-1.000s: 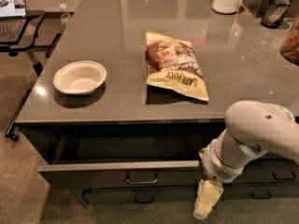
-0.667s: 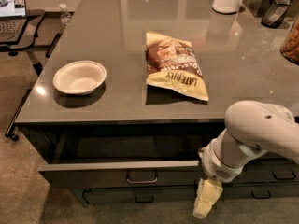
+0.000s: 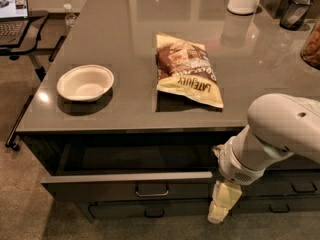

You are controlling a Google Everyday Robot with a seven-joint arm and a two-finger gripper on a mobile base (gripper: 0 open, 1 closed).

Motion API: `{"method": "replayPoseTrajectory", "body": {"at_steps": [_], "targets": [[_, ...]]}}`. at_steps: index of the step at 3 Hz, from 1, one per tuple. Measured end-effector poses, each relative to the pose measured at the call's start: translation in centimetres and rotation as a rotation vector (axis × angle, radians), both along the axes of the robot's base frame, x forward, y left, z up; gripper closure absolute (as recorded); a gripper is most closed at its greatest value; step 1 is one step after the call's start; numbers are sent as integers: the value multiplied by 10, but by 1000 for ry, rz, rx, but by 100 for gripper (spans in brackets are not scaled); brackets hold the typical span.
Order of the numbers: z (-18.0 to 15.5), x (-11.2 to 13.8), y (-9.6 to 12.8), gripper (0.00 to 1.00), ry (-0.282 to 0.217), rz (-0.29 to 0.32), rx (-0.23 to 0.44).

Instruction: Open top drawer

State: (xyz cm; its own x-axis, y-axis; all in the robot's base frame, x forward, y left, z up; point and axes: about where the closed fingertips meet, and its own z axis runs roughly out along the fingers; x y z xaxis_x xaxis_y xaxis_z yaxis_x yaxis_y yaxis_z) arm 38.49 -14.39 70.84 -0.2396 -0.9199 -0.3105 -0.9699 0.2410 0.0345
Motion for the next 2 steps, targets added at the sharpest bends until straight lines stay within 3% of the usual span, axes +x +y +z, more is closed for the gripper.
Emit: {"method": "replayPoseTrajectory", "body": {"at_steps": [1, 2], "targets": [[0, 0, 0, 0, 0, 0, 0], [-21, 2, 2, 0, 20, 3, -11]]}}
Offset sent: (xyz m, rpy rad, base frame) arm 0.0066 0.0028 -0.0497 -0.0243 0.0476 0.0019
